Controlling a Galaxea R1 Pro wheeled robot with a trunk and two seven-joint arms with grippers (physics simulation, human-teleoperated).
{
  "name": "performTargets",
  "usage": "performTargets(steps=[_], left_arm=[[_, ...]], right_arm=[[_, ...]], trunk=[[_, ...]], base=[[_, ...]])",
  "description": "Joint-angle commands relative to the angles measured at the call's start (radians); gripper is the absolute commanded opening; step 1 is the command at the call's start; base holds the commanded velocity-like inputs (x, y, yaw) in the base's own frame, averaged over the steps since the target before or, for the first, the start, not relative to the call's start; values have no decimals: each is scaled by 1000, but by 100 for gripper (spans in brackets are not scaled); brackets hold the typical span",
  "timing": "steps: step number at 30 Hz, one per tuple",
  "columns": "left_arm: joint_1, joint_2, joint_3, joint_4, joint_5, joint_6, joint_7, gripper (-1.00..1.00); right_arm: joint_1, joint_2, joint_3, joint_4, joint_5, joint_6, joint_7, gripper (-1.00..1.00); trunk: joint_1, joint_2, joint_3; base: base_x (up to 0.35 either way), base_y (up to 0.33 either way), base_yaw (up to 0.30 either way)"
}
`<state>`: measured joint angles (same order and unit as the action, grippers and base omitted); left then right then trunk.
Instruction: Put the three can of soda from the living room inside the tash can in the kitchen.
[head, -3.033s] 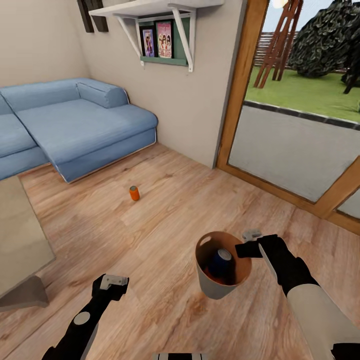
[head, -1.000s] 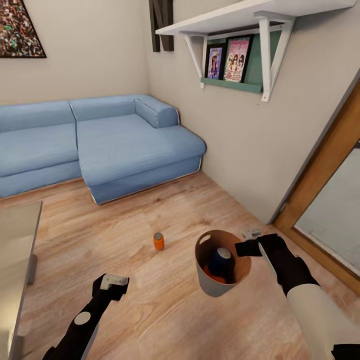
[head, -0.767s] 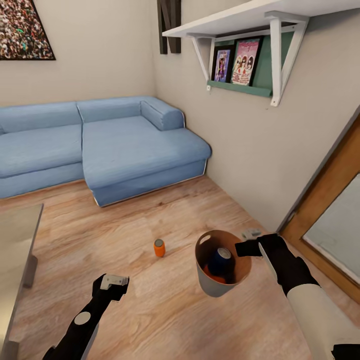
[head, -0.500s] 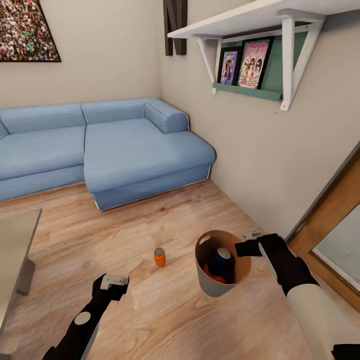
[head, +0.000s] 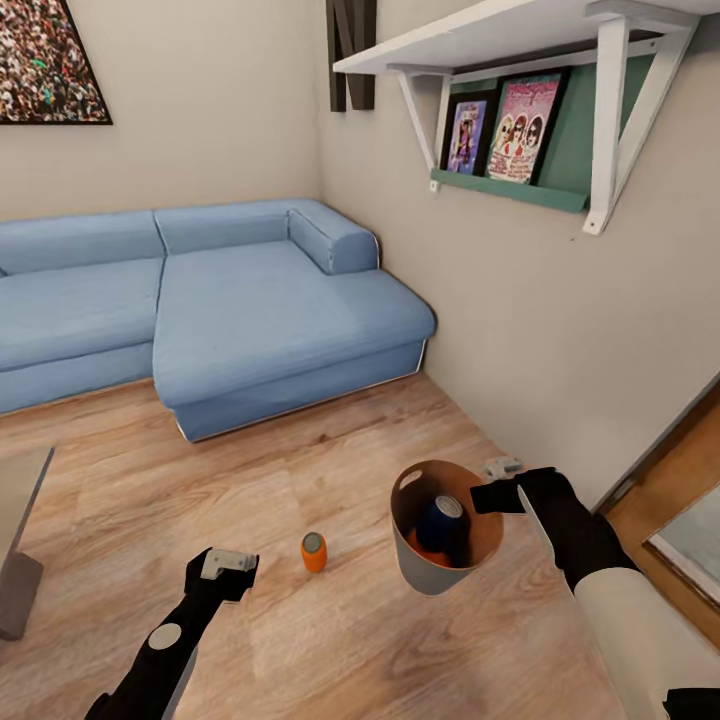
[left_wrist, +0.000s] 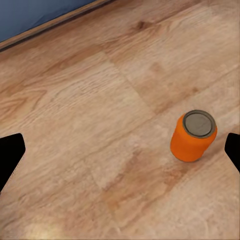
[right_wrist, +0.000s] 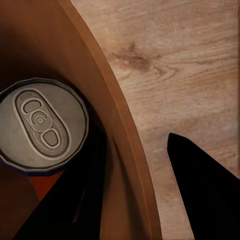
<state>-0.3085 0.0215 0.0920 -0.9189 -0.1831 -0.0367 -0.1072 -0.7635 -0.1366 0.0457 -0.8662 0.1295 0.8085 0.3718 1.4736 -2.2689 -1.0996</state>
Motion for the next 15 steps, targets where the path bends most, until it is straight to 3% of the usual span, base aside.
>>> performTargets(steps=[1,9,15], left_arm=[[0,0,0,0,0,0,0,100],[0,0,0,3,-1,1,-1,100],[-1,0,-14,75,2,-1,-1,100]], right_arm=[[0,0,0,0,-18,3,-1,-100],[0,0,-1,0,-17,3,-2,-100],[0,0,-5,0,-16,3,-2,-100]], trunk=[[0,0,0],[0,0,0],[0,0,1]], base=[[324,0,0],[324,0,0],[324,0,-20]])
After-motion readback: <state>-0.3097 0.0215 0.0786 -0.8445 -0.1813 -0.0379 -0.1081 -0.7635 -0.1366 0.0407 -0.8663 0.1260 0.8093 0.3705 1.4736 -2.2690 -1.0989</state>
